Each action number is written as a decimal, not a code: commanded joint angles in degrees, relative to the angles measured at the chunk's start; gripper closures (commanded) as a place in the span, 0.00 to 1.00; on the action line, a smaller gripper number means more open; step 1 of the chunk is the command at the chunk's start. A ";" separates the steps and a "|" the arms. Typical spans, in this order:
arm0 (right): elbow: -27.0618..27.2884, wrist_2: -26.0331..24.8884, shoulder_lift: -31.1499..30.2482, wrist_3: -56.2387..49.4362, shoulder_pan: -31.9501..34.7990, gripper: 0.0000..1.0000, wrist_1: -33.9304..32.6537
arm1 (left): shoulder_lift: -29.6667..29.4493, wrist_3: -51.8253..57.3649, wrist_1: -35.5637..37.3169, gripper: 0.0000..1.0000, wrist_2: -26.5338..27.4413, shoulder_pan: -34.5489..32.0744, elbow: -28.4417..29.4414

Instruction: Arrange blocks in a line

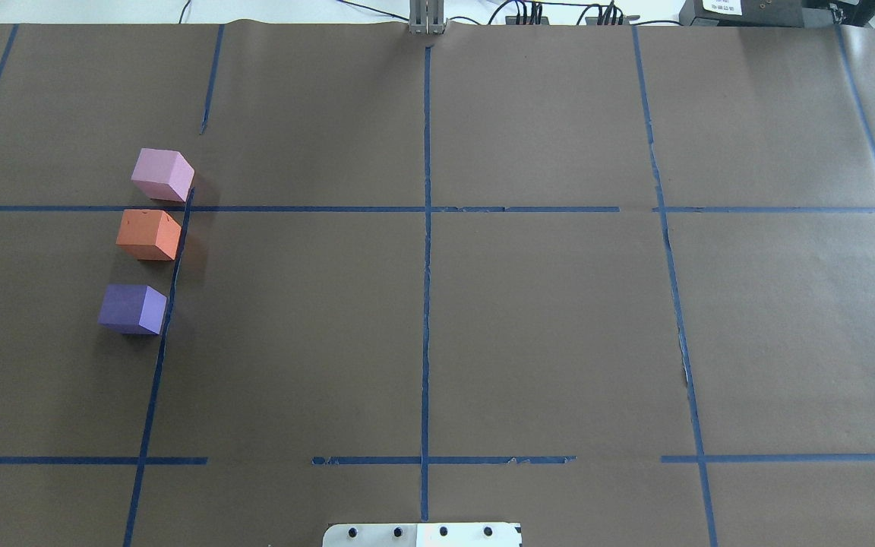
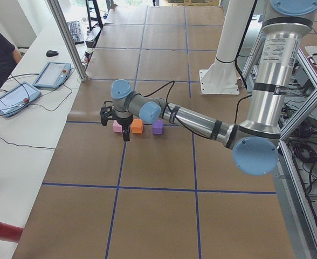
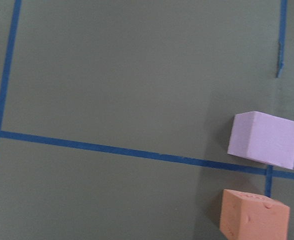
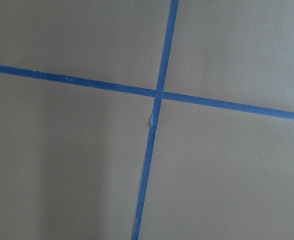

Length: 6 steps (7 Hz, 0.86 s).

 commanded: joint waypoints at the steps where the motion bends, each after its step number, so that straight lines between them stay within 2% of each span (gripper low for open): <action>1: 0.00 0.00 0.00 0.00 0.00 0.00 0.00 | 0.61 13.36 -0.78 0.00 -3.48 -7.45 6.28; 4: 0.00 0.00 0.00 0.00 0.00 0.00 0.00 | 0.87 23.19 -2.53 0.00 -4.66 -12.66 10.43; 6: 0.00 0.00 0.00 0.00 0.00 0.00 0.00 | 2.62 26.87 -2.18 0.00 -4.13 -14.78 10.70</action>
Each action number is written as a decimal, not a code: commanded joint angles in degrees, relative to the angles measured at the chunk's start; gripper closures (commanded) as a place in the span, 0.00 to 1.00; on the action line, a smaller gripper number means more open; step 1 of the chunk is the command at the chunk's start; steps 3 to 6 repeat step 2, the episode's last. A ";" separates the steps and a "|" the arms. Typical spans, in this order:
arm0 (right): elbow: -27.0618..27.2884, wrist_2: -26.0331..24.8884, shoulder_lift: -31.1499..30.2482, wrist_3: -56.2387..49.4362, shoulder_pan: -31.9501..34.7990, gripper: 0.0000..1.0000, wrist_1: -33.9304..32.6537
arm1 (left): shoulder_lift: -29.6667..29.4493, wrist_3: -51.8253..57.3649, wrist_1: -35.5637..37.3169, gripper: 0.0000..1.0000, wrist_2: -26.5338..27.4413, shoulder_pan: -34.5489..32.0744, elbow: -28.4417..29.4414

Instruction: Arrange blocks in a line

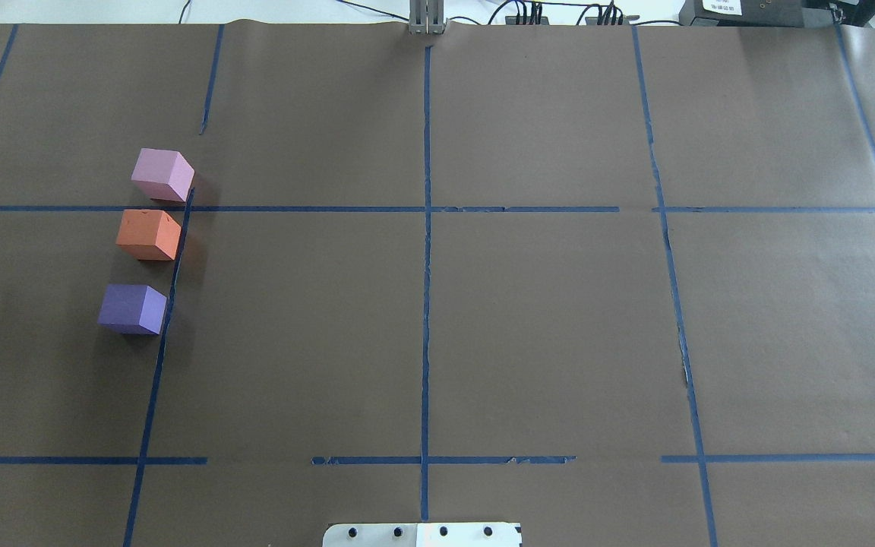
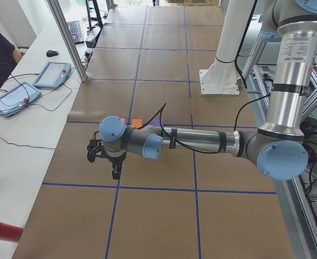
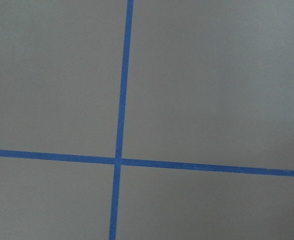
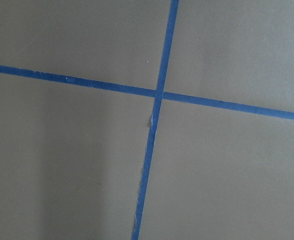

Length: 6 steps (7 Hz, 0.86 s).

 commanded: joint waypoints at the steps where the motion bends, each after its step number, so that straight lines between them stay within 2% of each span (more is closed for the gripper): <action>1: 0.00 0.00 0.00 0.00 0.00 0.00 0.00 | 2.40 5.18 0.30 0.00 0.69 -1.64 -0.07; 6: 0.00 0.00 0.00 0.00 0.00 0.00 0.00 | 3.72 5.29 0.12 0.00 0.61 -1.73 -0.42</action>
